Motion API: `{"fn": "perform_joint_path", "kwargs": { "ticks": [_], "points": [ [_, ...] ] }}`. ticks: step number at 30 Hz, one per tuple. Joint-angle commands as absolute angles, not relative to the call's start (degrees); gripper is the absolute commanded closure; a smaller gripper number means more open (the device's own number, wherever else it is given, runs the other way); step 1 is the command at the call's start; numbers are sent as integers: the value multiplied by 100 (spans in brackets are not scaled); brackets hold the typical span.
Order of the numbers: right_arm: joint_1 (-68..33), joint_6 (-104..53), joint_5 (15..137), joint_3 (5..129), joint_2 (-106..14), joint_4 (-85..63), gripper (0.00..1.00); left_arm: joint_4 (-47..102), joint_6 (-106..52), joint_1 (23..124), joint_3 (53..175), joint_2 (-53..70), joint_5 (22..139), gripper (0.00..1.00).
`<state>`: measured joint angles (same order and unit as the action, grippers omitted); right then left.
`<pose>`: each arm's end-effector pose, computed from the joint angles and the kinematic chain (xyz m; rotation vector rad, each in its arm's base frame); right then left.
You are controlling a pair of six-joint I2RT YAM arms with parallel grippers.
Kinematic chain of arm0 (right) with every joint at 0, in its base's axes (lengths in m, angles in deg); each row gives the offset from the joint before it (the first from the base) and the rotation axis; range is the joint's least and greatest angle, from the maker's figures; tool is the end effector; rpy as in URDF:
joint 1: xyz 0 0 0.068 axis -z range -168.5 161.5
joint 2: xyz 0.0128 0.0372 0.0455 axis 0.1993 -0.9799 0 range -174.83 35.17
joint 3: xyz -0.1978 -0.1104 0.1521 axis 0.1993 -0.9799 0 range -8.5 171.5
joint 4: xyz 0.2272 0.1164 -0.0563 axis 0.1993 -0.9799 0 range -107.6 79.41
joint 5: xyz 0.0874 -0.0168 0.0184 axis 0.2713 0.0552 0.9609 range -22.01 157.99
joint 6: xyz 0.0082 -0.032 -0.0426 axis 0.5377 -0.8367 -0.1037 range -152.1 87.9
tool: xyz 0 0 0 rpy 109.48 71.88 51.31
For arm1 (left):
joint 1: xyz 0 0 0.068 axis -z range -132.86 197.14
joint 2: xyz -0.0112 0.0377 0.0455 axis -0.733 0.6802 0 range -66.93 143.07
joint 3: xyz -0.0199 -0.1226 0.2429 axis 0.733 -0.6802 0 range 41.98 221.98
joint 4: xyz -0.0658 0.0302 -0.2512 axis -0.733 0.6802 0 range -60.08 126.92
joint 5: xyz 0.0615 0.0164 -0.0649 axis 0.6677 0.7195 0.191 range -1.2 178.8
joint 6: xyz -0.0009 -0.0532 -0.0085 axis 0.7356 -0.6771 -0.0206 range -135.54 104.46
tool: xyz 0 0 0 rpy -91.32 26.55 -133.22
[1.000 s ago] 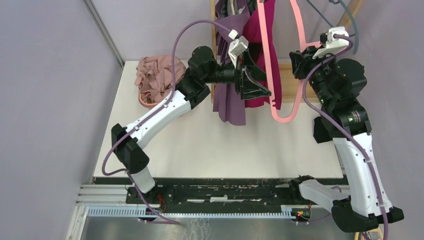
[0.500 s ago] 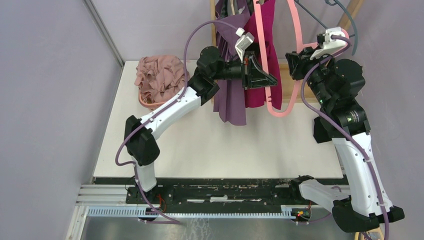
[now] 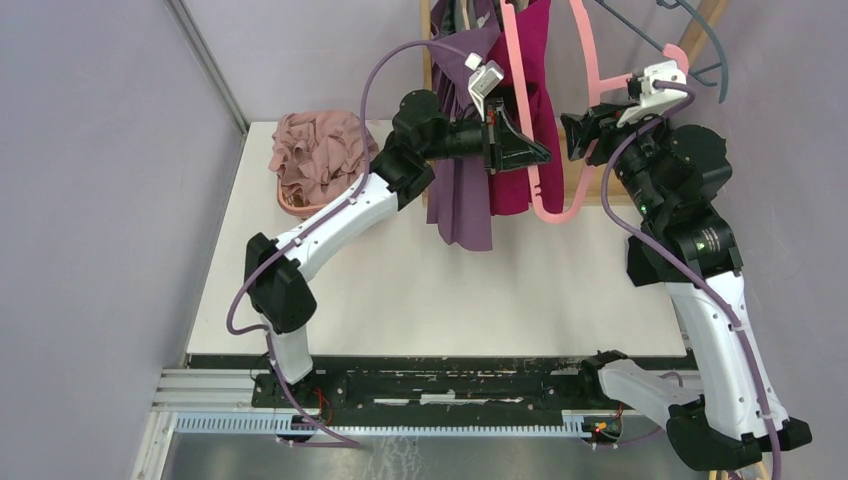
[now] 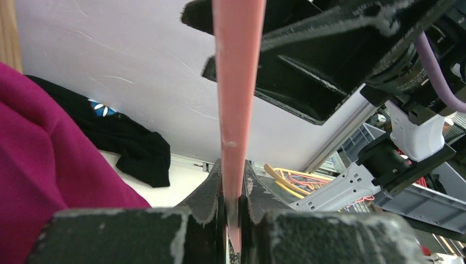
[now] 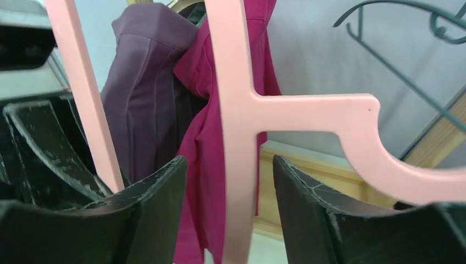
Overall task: Remove the skirt from the hanger
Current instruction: Place the hanger at the clothesline.
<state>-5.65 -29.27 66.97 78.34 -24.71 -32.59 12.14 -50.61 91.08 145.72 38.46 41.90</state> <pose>0.1796 0.0548 0.5159 -0.1713 1.4800 0.2688 0.2924 -0.3179 0.4482 0.9044 1.3197 -1.6364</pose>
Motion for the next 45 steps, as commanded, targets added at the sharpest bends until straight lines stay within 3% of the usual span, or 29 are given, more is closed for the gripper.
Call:
{"fn": "perform_joint_path", "kwargs": {
  "ticks": [1, 2, 5, 22, 25, 27, 28, 30, 31, 35, 36, 42, 45],
  "points": [
    [-599, -3258, 6902, 7715, -2194, -3234, 27, 1169, -4795, 8970, 14921, 3423, 4358, 97],
    [-597, -3269, 6953, 7682, -2170, -3274, 21, 1277, -4746, 8935, 15003, 3387, 4395, 97],
    [-599, -3272, 7049, 7629, -2140, -3404, 19, 1314, -4739, 8829, 15198, 3323, 4386, 97],
    [-598, -3060, 7380, 7310, -2195, -3110, 23, 1160, -4947, 8640, 15244, 3080, 4261, 97],
    [-601, -2971, 7506, 7318, -2275, -2955, 33, 1167, -4930, 8638, 15205, 3078, 4273, 97],
    [-601, -2891, 7641, 7302, -2336, -2851, 50, 1168, -4929, 8642, 15184, 3078, 4274, 97],
    [-599, -2838, 7680, 7287, -2354, -2805, 61, 1164, -4929, 8643, 15175, 3073, 4274, 97],
    [-598, -2742, 7758, 7248, -2381, -2720, 94, 1168, -4916, 8638, 15156, 3064, 4279, 97],
    [-599, -2697, 7776, 7231, -2380, -2679, 99, 1183, -4901, 8635, 15149, 3065, 4289, 97],
    [-599, -2749, 7387, 7210, -2308, -2602, 99, 1600, -4717, 8609, 15149, 3063, 4373, 97],
    [-599, -2830, 7109, 7247, -2298, -2625, 99, 1817, -4628, 8596, 15135, 3048, 4330, 93],
    [-599, -3565, 5969, 7352, -2238, -2665, 99, 2554, -3423, 8581, 14015, 2199, 4671, 32],
    [-597, -3781, 5744, 7377, -2165, -2652, 99, 2993, -2783, 8568, 13583, 1823, 5156, 24]
  ]
}}
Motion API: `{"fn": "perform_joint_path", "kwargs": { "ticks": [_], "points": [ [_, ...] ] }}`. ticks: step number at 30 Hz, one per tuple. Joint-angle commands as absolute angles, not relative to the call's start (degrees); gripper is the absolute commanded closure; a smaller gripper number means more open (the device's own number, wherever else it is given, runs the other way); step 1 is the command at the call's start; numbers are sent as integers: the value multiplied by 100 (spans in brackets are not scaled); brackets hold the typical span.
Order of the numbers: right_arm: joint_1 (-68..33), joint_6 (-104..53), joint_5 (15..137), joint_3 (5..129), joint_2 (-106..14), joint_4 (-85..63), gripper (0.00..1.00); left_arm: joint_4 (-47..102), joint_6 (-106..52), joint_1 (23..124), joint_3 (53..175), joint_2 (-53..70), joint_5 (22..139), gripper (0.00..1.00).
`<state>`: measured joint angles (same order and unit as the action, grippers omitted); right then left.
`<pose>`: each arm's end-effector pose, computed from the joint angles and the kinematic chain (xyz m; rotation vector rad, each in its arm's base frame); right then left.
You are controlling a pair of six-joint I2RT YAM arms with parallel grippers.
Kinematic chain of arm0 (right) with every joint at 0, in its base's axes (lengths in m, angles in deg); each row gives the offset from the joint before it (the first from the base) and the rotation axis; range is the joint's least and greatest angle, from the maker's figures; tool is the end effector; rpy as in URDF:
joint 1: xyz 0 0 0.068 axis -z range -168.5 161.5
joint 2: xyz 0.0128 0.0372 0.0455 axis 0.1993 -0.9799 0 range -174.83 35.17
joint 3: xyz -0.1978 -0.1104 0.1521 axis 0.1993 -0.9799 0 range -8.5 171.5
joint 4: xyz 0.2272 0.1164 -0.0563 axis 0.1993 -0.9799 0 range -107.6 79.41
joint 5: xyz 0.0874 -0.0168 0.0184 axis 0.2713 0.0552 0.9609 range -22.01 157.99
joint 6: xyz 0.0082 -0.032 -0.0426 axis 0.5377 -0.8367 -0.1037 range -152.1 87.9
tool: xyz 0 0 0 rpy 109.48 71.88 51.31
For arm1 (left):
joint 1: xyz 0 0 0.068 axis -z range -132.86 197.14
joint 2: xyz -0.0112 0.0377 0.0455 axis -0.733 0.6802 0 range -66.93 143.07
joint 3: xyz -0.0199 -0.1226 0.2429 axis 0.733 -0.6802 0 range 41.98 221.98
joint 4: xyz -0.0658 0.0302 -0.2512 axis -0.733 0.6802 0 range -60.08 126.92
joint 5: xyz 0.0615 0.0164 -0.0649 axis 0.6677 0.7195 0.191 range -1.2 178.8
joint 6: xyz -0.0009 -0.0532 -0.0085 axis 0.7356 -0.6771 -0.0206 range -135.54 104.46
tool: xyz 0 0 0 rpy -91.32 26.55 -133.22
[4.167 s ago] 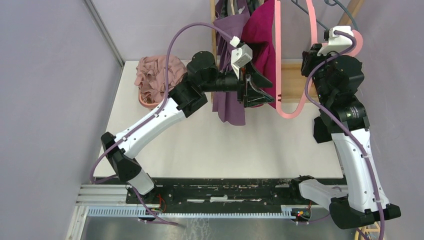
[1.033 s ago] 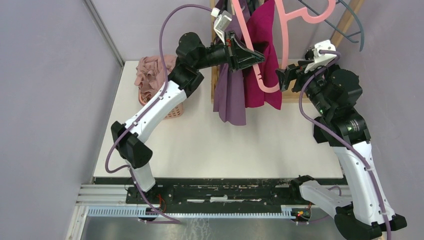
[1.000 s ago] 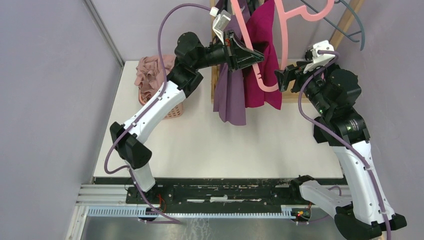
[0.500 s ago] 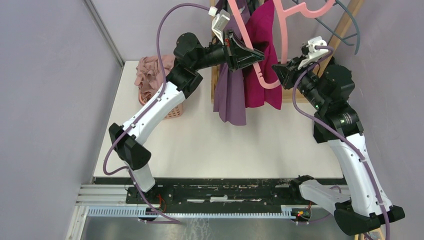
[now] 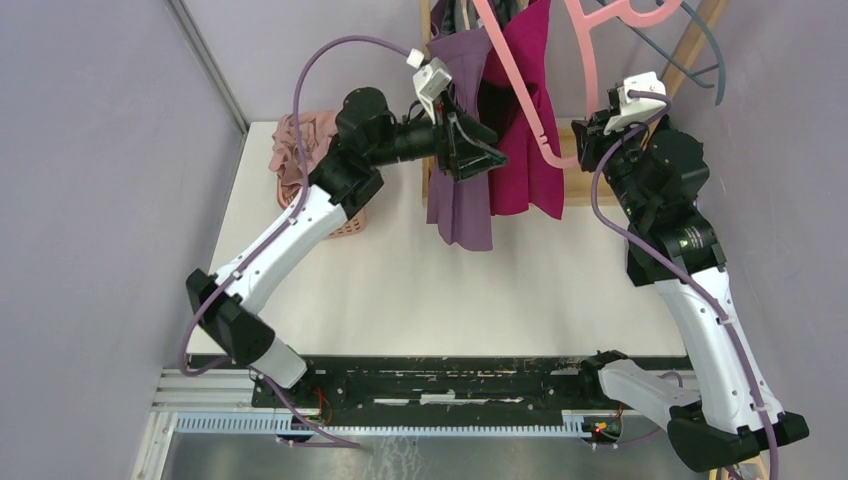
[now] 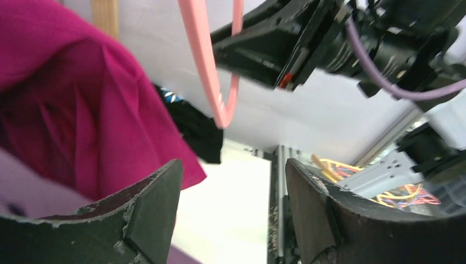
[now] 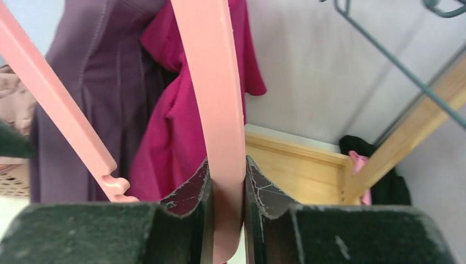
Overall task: Remove the skirt from the hanger
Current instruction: Place the hanger at the clothesline.
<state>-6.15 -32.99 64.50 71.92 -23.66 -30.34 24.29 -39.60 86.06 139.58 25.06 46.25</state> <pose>0.1897 0.0582 0.4889 -0.2003 1.5284 0.1855 0.2692 -0.2483 0.4805 0.8597 1.3335 -1.3882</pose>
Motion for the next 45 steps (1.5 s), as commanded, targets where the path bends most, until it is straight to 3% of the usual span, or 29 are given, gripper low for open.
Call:
{"fn": "perform_joint_path", "kwargs": {
  "ticks": [1, 13, 24, 32, 45],
  "points": [
    [-599, -3831, 5684, 7432, -2142, -2691, 99, 3173, -2610, 8566, 13519, 1750, 5287, 23],
    [-598, -5515, 4134, 7759, -1603, -3223, 99, 4031, -1978, 8555, 13182, 1257, 5716, 23],
    [-591, -7454, 2436, 6674, -1274, -3180, 99, 4266, -1849, 8555, 12826, 957, 5777, 24],
    [-539, -8424, 1497, 6630, -1432, -2482, 99, 4355, -1795, 8548, 12654, 848, 5828, 24],
    [-411, -8759, 1388, 7096, -1557, -2369, 99, 4421, -1769, 8547, 12679, 811, 5800, 24]
  ]
}}
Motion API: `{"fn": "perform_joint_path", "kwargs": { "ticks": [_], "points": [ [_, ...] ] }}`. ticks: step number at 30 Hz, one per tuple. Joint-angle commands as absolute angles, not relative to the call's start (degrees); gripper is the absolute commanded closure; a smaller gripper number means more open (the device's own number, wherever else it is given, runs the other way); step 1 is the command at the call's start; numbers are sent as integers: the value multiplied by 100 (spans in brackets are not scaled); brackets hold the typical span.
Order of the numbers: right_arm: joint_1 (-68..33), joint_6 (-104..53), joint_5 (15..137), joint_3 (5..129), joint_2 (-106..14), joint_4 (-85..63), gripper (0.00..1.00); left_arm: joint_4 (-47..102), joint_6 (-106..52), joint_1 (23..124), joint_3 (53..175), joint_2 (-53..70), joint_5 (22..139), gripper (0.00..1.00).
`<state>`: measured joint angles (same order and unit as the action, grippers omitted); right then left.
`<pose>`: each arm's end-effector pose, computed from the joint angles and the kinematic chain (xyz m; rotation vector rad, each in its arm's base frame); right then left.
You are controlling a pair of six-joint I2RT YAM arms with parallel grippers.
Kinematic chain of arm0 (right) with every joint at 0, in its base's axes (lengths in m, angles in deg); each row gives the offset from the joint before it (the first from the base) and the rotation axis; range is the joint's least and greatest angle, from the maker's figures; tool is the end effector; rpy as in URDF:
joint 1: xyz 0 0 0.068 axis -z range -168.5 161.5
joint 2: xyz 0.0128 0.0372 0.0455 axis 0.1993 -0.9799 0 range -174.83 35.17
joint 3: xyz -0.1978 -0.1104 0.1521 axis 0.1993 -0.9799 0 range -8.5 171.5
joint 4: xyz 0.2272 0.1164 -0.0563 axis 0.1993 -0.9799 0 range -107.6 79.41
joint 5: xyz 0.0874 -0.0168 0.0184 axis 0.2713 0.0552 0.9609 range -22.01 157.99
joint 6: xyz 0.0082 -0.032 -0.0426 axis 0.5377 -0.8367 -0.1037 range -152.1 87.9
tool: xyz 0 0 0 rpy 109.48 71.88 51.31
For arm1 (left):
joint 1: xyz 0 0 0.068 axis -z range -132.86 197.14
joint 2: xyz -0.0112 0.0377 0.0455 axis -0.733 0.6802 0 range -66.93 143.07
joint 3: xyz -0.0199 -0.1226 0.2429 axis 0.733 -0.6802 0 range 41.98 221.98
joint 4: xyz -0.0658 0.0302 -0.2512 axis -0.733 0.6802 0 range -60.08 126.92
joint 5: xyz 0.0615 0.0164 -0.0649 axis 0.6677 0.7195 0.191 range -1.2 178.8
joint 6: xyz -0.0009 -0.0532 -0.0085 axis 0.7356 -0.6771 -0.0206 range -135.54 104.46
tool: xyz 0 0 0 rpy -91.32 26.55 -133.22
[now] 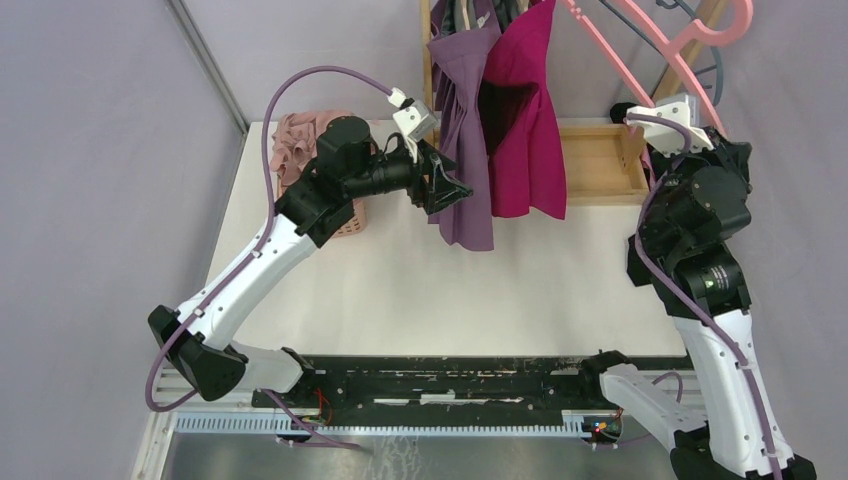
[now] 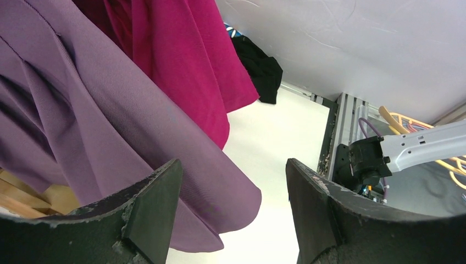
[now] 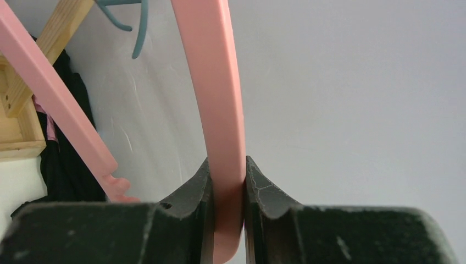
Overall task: Remove the skirt from the hanger
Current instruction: Place the hanger at the clothesline.
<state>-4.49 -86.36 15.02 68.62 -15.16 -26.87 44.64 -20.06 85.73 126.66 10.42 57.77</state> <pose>0.1394 0.0104 0.4982 -0.1151 1.5703 -1.1683 0.2239 -0.2022 0.4484 0.9140 1.5367 -1.0092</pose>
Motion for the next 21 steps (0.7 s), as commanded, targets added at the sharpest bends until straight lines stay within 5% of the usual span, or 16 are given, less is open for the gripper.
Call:
{"fn": "perform_joint_path", "kwargs": {
  "ticks": [1, 21],
  "points": [
    [-414, -8717, 1397, 7092, -1634, -2399, 99, 4431, -1766, 8545, 12684, 787, 5808, 24],
    [208, -8525, 1583, 7861, -3358, -1599, 99, 4752, -1654, 8309, 12620, 329, 5932, 24]
  ]
}}
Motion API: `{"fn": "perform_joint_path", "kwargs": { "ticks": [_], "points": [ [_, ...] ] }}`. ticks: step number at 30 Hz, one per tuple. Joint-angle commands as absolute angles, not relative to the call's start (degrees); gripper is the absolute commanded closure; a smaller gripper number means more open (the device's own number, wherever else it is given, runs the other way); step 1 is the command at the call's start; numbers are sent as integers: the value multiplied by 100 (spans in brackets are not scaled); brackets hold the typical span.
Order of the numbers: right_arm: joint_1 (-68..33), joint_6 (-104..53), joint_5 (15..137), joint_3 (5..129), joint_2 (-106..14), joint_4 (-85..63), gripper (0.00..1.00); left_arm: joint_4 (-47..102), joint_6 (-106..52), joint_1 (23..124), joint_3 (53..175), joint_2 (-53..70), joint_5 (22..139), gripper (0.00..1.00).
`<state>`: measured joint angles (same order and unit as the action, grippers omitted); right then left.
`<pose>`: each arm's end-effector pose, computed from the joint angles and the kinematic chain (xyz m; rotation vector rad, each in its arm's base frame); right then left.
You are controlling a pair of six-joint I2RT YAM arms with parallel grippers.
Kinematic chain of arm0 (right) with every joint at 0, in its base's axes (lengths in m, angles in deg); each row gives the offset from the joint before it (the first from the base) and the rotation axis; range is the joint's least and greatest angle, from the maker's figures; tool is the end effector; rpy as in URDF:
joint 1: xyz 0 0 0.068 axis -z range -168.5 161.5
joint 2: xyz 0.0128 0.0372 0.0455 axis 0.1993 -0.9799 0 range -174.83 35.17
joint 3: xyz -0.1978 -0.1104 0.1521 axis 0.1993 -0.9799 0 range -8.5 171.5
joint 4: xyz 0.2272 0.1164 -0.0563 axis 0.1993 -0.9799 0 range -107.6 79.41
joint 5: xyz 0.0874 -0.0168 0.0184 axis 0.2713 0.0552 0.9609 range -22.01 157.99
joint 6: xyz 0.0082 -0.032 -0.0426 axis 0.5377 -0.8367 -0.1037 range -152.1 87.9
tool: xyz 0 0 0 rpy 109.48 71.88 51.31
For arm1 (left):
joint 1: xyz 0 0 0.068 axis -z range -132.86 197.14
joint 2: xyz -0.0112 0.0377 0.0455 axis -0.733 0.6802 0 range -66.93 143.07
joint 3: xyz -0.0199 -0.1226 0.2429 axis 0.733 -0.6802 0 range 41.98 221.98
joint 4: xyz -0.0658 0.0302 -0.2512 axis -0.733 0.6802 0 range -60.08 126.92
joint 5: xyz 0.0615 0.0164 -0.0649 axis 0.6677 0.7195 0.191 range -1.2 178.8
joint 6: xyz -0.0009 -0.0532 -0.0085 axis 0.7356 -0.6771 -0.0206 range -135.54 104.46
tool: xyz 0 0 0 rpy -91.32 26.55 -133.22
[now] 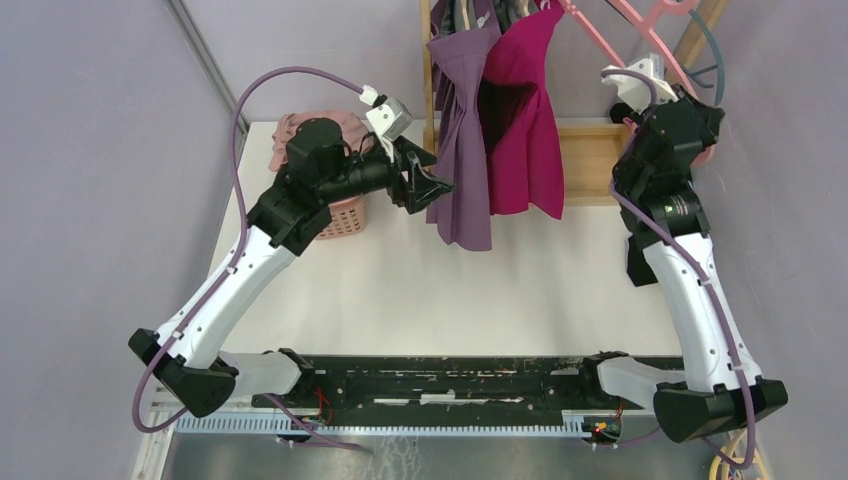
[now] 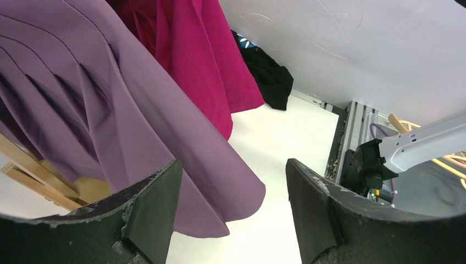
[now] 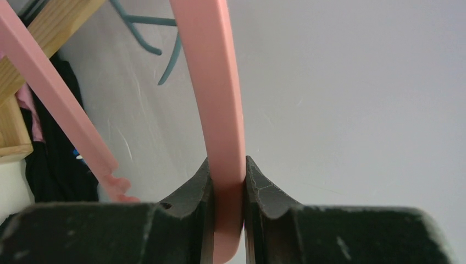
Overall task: Remove the skirt from the hanger
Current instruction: Place the hanger at the clothesline.
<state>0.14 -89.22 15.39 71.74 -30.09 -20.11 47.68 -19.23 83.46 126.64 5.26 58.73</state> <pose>0.2269 0.0168 0.4837 -0.1652 1.6550 -1.2904 0.2068 -0.1742 0.4667 0.8731 1.5077 -0.9549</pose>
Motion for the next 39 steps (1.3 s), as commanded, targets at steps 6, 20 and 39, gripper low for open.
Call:
{"fn": "perform_joint_path", "kwargs": {
  "ticks": [6, 20, 39],
  "points": [
    [349, -7705, 1818, 9125, -4678, -2037, 99, 4788, -1642, 8294, 12589, 245, 5950, 24],
    [341, -7424, 2499, 10750, -6206, -2894, 99, 5023, -1554, 8008, 12642, 312, 6110, 24],
    [623, -7649, 2877, 10525, -6779, -2931, 99, 5039, -1631, 7844, 12733, 496, 6139, 24]
  ]
}}
